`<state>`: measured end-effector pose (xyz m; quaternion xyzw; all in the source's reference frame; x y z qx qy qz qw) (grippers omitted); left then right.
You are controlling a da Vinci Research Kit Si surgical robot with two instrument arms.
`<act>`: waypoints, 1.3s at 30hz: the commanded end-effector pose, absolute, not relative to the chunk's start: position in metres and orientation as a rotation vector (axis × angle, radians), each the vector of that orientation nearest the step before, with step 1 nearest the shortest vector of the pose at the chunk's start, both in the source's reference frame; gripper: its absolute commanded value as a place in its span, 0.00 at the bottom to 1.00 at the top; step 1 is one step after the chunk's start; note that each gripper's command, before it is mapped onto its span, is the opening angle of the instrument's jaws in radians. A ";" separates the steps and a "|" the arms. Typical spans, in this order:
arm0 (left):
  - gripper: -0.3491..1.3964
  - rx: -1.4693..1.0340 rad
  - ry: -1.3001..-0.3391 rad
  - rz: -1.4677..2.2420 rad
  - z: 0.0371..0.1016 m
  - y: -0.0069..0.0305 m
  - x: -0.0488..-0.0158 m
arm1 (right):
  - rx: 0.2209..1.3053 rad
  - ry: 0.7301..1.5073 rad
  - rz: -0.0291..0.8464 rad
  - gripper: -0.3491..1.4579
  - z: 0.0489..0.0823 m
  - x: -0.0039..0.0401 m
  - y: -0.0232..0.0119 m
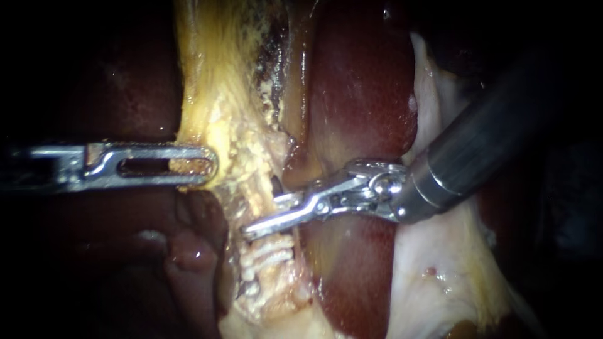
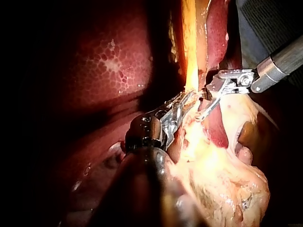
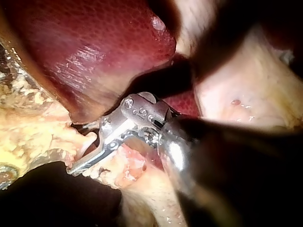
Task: Going back third clip left tube
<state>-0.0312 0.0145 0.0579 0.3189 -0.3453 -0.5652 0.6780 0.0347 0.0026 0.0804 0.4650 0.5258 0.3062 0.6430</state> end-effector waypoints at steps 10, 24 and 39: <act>0.00 0.718 -0.777 -1.267 0.0581 0.0146 -0.0309 | 0.958 1.270 0.513 0.52 0.0797 0.0319 0.0020; 0.00 0.716 -0.777 -1.266 0.0585 0.0147 -0.0307 | 0.757 1.361 0.317 0.52 0.0758 0.0238 0.0029; 0.00 0.705 -0.781 -1.265 0.0606 0.0145 -0.0309 | 0.579 1.392 0.237 0.52 0.0708 0.0183 0.0065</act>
